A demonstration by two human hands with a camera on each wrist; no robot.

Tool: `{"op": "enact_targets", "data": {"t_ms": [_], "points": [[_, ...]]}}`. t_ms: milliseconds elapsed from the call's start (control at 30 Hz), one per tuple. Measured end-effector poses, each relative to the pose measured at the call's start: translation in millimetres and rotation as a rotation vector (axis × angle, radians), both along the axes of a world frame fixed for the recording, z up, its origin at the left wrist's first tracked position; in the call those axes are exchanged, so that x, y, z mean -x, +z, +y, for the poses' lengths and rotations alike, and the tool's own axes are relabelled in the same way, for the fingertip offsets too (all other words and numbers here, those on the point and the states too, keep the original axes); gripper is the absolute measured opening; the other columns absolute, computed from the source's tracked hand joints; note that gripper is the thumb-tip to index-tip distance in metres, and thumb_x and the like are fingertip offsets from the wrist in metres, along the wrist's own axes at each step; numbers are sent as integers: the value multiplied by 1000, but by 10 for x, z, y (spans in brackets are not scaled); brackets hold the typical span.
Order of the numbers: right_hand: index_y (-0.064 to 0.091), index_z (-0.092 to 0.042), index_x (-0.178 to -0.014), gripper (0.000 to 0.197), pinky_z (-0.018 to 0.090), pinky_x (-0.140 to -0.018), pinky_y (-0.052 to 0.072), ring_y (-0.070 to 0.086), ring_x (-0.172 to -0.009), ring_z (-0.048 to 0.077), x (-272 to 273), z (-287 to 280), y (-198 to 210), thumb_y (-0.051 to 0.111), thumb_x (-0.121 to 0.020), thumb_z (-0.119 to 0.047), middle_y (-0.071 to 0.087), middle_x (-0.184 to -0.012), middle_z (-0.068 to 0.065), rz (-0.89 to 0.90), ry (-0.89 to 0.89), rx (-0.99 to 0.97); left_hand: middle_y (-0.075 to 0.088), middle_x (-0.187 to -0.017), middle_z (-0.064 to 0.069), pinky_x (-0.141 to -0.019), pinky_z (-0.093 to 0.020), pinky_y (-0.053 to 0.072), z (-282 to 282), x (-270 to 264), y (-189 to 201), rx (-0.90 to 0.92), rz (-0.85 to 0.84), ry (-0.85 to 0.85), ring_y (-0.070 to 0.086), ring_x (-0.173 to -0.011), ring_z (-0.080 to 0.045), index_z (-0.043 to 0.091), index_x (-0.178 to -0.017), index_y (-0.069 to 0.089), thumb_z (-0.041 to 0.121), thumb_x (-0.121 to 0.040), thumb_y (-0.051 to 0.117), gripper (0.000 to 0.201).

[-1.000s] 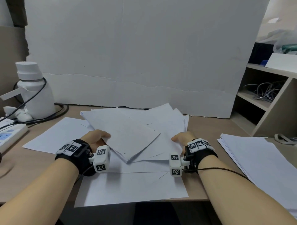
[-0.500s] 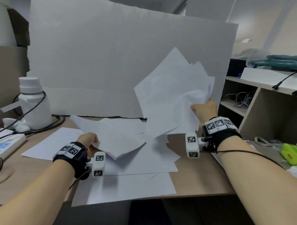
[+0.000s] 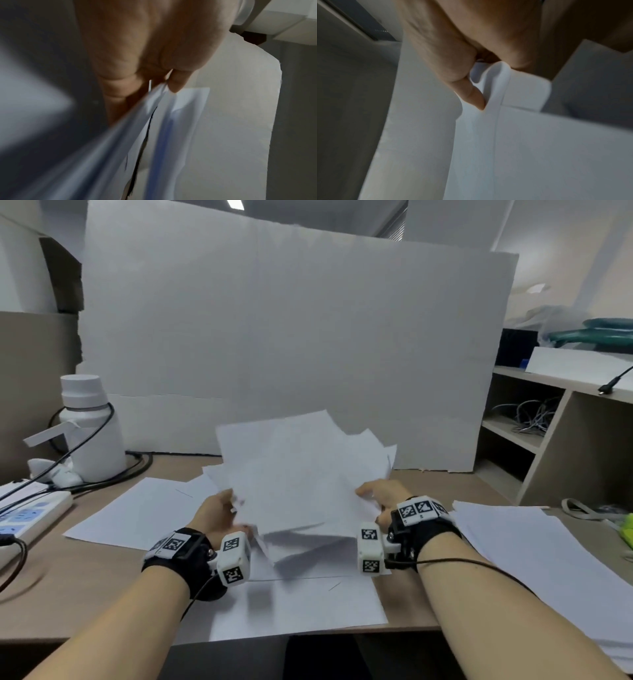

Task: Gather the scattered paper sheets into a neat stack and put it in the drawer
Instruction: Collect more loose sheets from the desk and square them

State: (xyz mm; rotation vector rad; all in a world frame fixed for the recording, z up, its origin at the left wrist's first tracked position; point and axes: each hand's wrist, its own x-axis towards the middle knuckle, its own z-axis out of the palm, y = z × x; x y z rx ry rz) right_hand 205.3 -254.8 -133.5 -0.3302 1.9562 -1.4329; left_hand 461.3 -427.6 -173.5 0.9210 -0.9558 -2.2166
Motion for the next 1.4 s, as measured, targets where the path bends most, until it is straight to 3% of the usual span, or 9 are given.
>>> {"op": "enact_targets", "data": {"t_ms": [133, 267, 333, 467, 667, 900, 1033, 1233, 1400], "points": [[66, 6, -101, 29, 60, -89, 53, 69, -97, 44, -63, -40, -201, 76, -75, 1, 70, -107, 26, -15, 92, -102, 71, -71, -9, -45, -27, 55, -120, -76, -28, -9, -25, 5, 68, -51, -24, 6, -98, 66, 56, -97, 48, 54], [69, -5, -108, 95, 63, -92, 50, 67, -107, 36, 262, -343, -601, 98, -19, -18, 66, -123, 19, -41, 267, -201, 73, -100, -22, -73, -47, 61, -252, -50, -161, 120, -330, -130, 73, -75, -37, -3, -123, 61, 20, -99, 59, 33], [69, -4, -112, 91, 64, -96, 47, 67, -103, 34, 398, -506, -752, 99, -28, -21, 65, -127, 16, -46, 313, -200, 71, -90, -24, -65, -47, 61, -336, -57, -182, 219, -469, -168, 71, -69, -37, -9, -113, 59, 5, -96, 60, 22], [65, -6, -117, 90, 53, -83, 57, 69, -100, 43, 101, -377, -431, 99, -43, -44, 71, -113, 22, 15, 355, -244, 70, -106, -30, -95, -58, 53, -639, -66, -308, 328, -561, -133, 69, -96, -43, -12, -114, 61, 3, -63, 83, 57], [60, -2, -98, 19, 31, -53, 51, 56, -58, 25, 201, -190, -151, 69, -86, -14, 62, -84, 16, 144, 49, -136, 69, -107, -24, -82, -48, 57, -723, -343, -43, 428, -402, 100, 68, -94, -39, -5, -116, 60, -12, -87, 63, 30], [53, -6, -135, 70, 41, -97, 50, 57, -119, 34, 176, -381, -124, 78, -77, -38, 57, -133, 13, 466, 176, -450, 72, -62, -8, -41, -20, 50, -783, -428, -84, 221, -168, 379, 68, -48, -12, -6, -95, 58, -10, -96, 53, 6], [55, -17, -133, 83, 34, -95, 44, 55, -123, 29, -86, -562, -22, 73, -70, -67, 58, -136, 6, 672, 437, -815, 70, -114, -19, -63, -35, 56, -1050, -327, -526, 90, -180, 496, 70, -94, -30, -11, -132, 52, 4, -79, 75, 60], [58, -17, -129, 75, 33, -89, 47, 58, -117, 27, -247, -680, 17, 72, -73, -65, 61, -132, 4, 863, 502, -948, 60, -84, -10, -51, -33, 45, -948, -204, -468, 114, -195, 485, 58, -72, -23, -14, -136, 46, -6, -93, 61, 46], [59, -9, -129, 73, 45, -103, 45, 55, -121, 35, -223, -642, 33, 75, -76, -57, 58, -133, 14, 763, 459, -954, 63, -92, -11, -67, -31, 49, -979, -215, -496, 81, -220, 466, 58, -98, -26, -13, -137, 46, -4, -94, 61, 47]]}}
